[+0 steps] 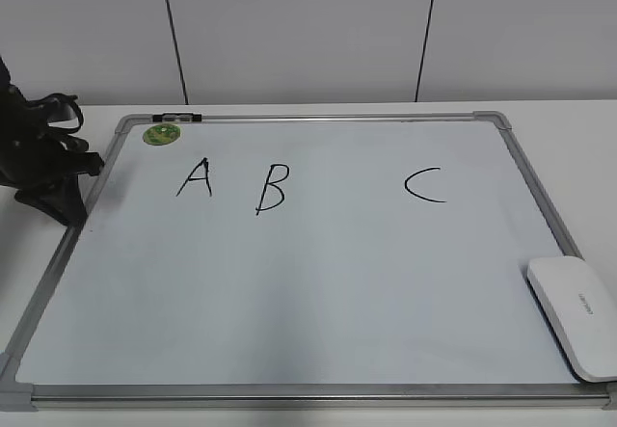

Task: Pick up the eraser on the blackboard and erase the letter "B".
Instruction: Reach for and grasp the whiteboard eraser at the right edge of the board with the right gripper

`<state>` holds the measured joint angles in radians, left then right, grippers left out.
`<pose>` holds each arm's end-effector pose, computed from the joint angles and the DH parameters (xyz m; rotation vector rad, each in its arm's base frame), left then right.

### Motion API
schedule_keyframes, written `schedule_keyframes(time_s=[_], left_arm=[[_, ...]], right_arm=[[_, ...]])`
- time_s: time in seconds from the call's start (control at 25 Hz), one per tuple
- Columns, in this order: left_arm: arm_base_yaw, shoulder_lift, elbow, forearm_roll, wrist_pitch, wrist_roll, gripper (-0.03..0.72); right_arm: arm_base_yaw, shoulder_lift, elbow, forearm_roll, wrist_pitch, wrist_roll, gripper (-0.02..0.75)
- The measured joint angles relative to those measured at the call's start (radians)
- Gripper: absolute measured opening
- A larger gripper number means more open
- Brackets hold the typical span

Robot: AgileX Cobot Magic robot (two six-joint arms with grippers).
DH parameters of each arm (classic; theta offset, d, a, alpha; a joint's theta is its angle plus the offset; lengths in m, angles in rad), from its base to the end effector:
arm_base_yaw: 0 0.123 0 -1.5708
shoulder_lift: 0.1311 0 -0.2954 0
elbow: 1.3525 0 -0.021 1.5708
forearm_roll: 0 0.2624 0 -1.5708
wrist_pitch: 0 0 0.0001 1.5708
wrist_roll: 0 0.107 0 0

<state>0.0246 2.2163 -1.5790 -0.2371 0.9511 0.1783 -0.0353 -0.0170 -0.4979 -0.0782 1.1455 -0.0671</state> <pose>0.4507 -0.0094 0.1098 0.0339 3.0389 -0.2891 0.0020 -0.0077 0.2674 -0.0252 2.1152 -0.1556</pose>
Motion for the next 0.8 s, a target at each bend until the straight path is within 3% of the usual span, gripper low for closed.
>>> schedule_keyframes(time_s=[0.24, 0.56, 0.8], left_arm=[[0.000, 0.000, 0.000, 0.000, 0.002, 0.000, 0.049], [0.000, 0.000, 0.000, 0.000, 0.004, 0.000, 0.049], [0.000, 0.000, -0.001, -0.002, 0.004, 0.000, 0.049]], right_arm=[[0.000, 0.120, -0.064, 0.071, -0.021, -0.060, 0.592], [0.000, 0.409, -0.113, 0.132, -0.240, -0.093, 0.592], [0.000, 0.693, -0.145, 0.193, -0.222, -0.170, 0.592]])
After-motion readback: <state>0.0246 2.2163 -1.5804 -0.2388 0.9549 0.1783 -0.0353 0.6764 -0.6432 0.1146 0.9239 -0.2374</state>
